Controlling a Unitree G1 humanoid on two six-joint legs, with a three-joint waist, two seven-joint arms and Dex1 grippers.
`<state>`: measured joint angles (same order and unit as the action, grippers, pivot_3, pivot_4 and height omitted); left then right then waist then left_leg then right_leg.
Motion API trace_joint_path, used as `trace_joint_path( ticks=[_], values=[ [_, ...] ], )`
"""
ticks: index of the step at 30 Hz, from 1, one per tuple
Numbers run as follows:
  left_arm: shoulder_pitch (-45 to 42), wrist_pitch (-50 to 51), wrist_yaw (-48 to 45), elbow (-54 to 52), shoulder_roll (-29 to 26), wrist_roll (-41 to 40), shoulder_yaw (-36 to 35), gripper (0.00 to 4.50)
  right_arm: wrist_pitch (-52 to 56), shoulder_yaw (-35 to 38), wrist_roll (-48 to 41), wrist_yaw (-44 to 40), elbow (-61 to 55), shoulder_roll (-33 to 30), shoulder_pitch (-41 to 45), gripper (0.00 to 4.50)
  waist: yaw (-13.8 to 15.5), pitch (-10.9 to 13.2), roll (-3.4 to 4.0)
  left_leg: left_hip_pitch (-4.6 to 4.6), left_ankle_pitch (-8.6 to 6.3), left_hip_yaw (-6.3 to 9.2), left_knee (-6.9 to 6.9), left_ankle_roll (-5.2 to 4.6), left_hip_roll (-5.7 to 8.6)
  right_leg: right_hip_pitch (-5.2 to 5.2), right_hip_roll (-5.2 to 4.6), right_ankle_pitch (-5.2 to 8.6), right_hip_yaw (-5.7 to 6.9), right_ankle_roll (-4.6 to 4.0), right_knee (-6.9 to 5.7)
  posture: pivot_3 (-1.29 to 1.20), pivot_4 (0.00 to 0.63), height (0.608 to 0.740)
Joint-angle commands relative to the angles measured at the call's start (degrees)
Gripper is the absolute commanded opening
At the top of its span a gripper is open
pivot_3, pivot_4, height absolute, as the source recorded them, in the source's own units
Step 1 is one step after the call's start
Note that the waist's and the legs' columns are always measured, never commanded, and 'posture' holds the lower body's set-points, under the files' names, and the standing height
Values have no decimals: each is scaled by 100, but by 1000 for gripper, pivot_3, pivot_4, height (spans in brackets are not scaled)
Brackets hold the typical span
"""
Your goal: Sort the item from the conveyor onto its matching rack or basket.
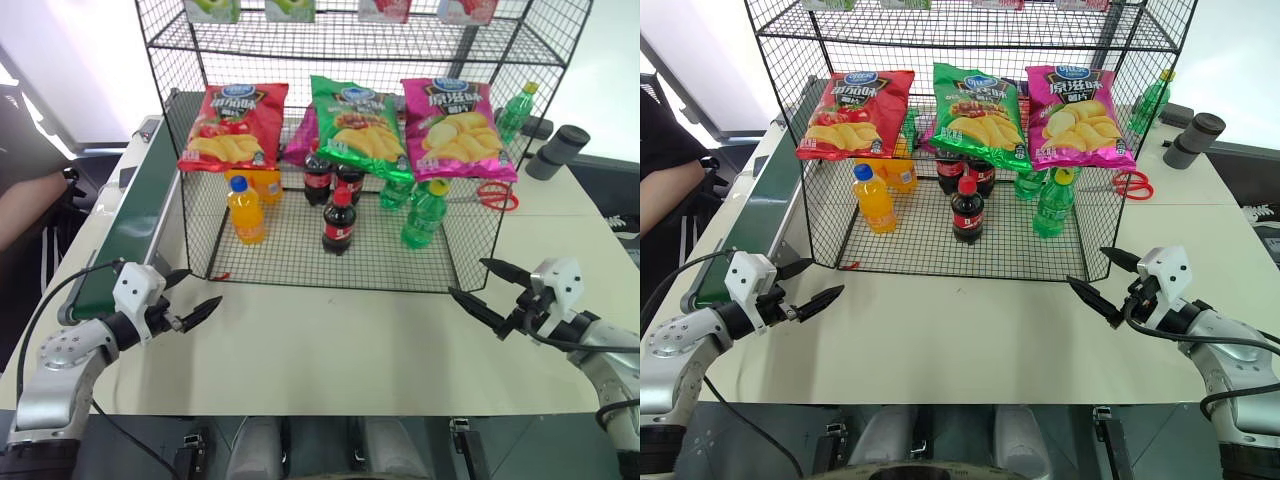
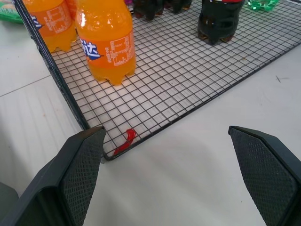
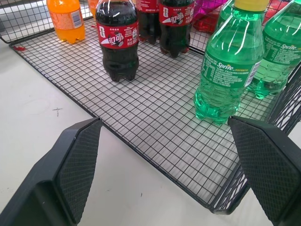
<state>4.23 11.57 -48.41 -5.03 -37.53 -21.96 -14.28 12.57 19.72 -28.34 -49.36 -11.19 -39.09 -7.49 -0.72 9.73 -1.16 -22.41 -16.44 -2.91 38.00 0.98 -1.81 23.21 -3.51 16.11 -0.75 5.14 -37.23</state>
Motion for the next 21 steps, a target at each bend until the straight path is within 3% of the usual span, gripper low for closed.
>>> trace_joint_path(
  ticks=[1, 21],
  values=[
    [-30, -133, 14, -156, 14, -68, -121, 4500, -98, 71, -21, -5, -138, 3, 61, 4448, 0, 0, 0, 0, 0, 0, 0, 0, 0, 0, 0, 0, 0, 0, 0, 0, 150, 740],
    [-181, -189, 193, 10, 13, 93, -62, 4500, -151, -38, 66, 45, -42, 53, 182, 4448, 0, 0, 0, 0, 0, 0, 0, 0, 1, 0, 2, -1, 1, 1, 0, 0, 150, 740]
  ],
)
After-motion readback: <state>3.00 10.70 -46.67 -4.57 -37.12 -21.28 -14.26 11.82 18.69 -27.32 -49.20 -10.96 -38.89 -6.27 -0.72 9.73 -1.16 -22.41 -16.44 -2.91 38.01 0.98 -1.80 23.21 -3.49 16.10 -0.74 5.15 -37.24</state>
